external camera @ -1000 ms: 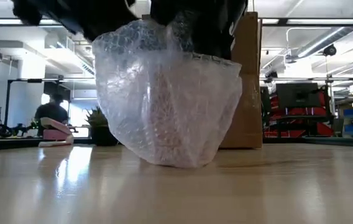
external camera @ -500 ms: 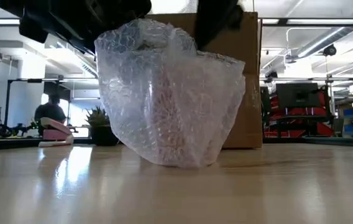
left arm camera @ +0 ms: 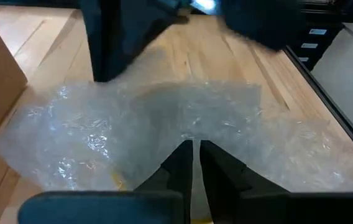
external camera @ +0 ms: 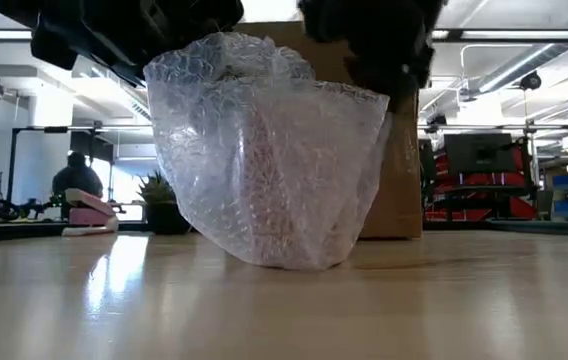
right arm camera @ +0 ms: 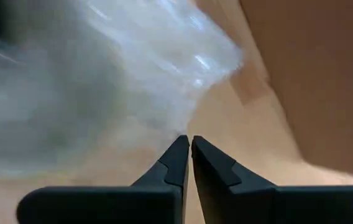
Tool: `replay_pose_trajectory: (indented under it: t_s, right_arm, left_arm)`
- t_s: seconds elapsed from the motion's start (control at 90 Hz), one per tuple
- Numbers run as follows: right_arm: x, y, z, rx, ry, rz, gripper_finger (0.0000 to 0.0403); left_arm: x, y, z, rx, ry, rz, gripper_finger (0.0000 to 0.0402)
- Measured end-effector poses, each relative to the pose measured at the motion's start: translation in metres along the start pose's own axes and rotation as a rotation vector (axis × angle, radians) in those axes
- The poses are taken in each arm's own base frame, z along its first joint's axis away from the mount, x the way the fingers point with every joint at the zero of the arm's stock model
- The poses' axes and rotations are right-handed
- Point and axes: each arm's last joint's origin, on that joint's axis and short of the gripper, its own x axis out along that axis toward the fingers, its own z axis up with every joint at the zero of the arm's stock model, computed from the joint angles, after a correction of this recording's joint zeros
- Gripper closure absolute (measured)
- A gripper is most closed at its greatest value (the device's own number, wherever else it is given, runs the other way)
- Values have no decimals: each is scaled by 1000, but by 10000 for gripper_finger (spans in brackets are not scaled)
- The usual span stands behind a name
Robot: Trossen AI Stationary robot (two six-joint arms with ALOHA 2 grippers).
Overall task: Wrap mug
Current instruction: Wrap the orange mug with bubble wrap
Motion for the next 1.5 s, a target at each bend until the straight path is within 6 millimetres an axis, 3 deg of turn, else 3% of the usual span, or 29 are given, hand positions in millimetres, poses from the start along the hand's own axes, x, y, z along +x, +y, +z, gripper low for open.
replay_pose_trajectory:
  t_s: [0.233, 0.467, 0.633, 0.811, 1.0, 1.211, 1.389, 1.5]
  right_arm:
    - [-7, 13, 7, -26, -81, 137, 395]
    - [-5, 12, 4, -19, -88, 80, 395]
    - [-17, 7, 7, -7, -112, 103, 395]
    - [-26, 18, 19, -31, -207, 232, 395]
    - [4, 24, 7, -49, -80, 210, 395]
    - [23, 29, 2, -30, -1, 226, 395]
    - [24, 31, -1, -35, 15, 231, 395]
    - [24, 31, -1, -54, 7, 236, 395]
  left_arm:
    - [0, 1, -2, 2, 11, 13, 381]
    - [0, 1, -1, -3, 3, 10, 381]
    - [0, 0, -1, -4, 2, 0, 381]
    - [0, 0, 0, -4, 2, 0, 381]
    - [0, 0, 0, -6, -1, -1, 381]
    - [-2, -1, 4, -2, -18, -14, 381]
    - [-29, -2, 23, -1, -43, -11, 381]
    - [-48, 4, 36, 25, -63, 115, 381]
